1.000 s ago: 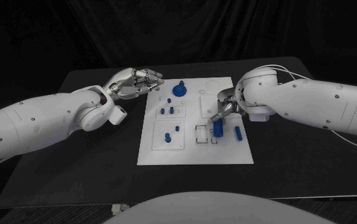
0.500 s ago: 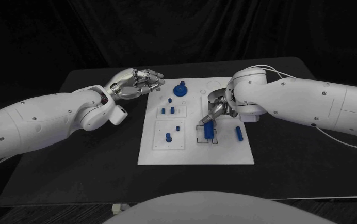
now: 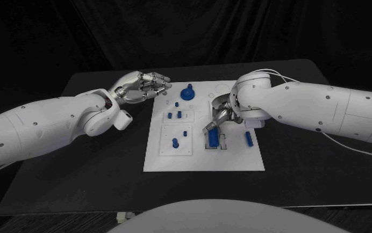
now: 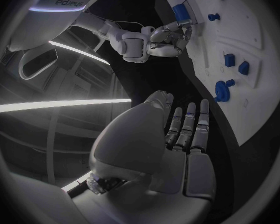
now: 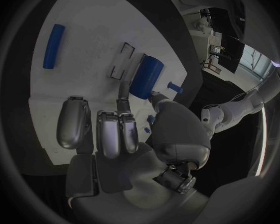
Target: Assemble the parts on the task board
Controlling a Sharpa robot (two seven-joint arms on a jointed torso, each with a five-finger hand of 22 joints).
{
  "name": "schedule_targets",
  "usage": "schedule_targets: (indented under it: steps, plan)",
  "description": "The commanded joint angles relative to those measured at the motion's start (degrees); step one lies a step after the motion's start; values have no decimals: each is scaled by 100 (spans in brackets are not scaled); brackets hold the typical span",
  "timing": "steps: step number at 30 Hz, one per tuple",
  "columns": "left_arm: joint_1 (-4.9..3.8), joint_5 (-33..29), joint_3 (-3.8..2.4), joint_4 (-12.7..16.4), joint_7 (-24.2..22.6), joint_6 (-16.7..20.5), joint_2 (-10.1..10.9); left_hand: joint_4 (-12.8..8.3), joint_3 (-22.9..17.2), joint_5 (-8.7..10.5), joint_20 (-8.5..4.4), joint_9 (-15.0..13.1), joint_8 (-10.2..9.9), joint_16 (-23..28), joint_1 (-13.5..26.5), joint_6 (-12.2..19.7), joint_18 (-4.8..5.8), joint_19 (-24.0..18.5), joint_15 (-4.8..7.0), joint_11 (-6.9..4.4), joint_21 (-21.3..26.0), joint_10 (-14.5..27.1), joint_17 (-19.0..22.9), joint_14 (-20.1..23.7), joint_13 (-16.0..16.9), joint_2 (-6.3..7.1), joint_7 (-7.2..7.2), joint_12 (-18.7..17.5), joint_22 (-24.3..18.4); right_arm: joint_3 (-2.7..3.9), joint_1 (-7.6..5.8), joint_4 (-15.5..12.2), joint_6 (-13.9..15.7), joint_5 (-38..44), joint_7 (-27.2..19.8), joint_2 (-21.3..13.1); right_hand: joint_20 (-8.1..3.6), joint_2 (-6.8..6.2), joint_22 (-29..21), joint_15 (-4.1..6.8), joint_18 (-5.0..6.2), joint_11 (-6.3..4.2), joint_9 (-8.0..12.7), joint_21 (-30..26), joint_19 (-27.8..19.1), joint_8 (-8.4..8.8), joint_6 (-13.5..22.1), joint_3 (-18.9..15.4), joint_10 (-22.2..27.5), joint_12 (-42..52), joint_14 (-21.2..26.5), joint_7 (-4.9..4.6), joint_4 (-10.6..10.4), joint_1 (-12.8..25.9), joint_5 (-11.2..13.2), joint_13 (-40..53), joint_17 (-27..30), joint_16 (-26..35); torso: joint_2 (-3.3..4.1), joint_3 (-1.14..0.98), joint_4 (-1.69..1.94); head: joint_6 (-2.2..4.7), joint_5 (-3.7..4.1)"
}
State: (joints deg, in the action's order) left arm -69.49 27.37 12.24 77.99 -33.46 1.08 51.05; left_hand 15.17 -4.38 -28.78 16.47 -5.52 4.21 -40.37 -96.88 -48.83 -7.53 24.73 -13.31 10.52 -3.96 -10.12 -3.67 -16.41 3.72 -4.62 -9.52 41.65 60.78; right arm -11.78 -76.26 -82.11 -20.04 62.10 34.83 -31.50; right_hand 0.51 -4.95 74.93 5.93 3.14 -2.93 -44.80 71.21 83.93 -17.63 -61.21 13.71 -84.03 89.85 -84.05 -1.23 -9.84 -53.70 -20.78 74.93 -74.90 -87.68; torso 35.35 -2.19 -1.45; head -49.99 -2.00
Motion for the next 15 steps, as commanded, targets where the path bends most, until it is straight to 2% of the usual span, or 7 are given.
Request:
schedule_targets:
  steps: [1,8,15]
  plan:
    - [8,-51,-6,7,-50,-73,-17,-7,-28,-30,-6,-7,34,-33,-67,3,70,-29,-30,39,-38,16,4,-3,-6,5,-31,17,9,3,35,-4,-115,-33,3,14,-19,3,888,9,82,26,-9,-31,66,42,48,-28,-597,15,-481,-11,-5,20,67,1507,-997,26,-2,-1,-7,-1,-20]
    - [9,-51,-6,7,-39,-82,-16,-7,-28,-30,-6,-7,34,-33,-67,3,70,-29,-30,39,-38,16,4,-3,-6,5,-31,17,9,3,69,-6,-173,-33,41,32,-9,-1,884,-1,86,37,-15,-62,64,96,54,-65,-597,15,-477,-24,-33,69,316,1507,-974,40,-1,-1,-6,-1,-17]
    - [9,-51,-6,6,-30,-95,-21,-11,-34,-34,-6,-6,33,-33,-73,5,73,-30,-34,41,-39,16,4,-3,-7,3,-31,16,11,3,80,-15,-228,-33,117,37,8,-14,876,-18,95,58,-15,-127,62,204,64,-198,-597,15,-469,-48,-154,194,838,1507,-932,65,-1,-2,-6,-1,-27]
